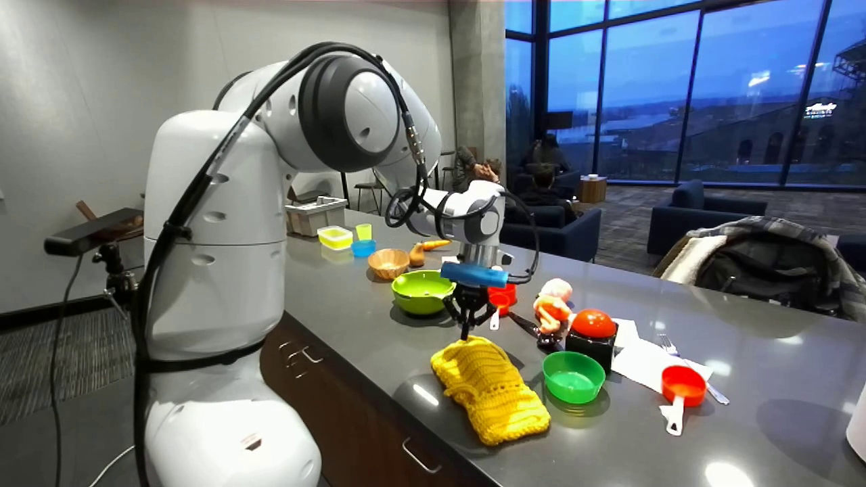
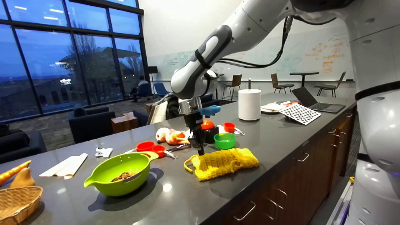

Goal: Unfold the yellow cloth

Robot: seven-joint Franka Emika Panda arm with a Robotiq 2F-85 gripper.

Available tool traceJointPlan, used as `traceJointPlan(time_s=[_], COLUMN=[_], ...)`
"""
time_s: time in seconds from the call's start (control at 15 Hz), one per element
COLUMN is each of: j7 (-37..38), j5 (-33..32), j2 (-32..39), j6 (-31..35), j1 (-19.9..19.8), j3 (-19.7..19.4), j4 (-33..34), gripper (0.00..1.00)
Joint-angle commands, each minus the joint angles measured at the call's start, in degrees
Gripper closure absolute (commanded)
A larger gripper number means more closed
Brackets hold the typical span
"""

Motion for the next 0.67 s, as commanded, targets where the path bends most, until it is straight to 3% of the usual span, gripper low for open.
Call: traceJointPlan(time_s=[0.0, 0.6], j7=[0.09, 0.68], j5=[-1.77, -5.39], j2=[4.14, 11.69], j6=[-0.70, -2.32], j1=[0.97, -0.32], j3=[0.53, -1.80], j4=[6.73, 12.10], gripper=[1.00, 1.00])
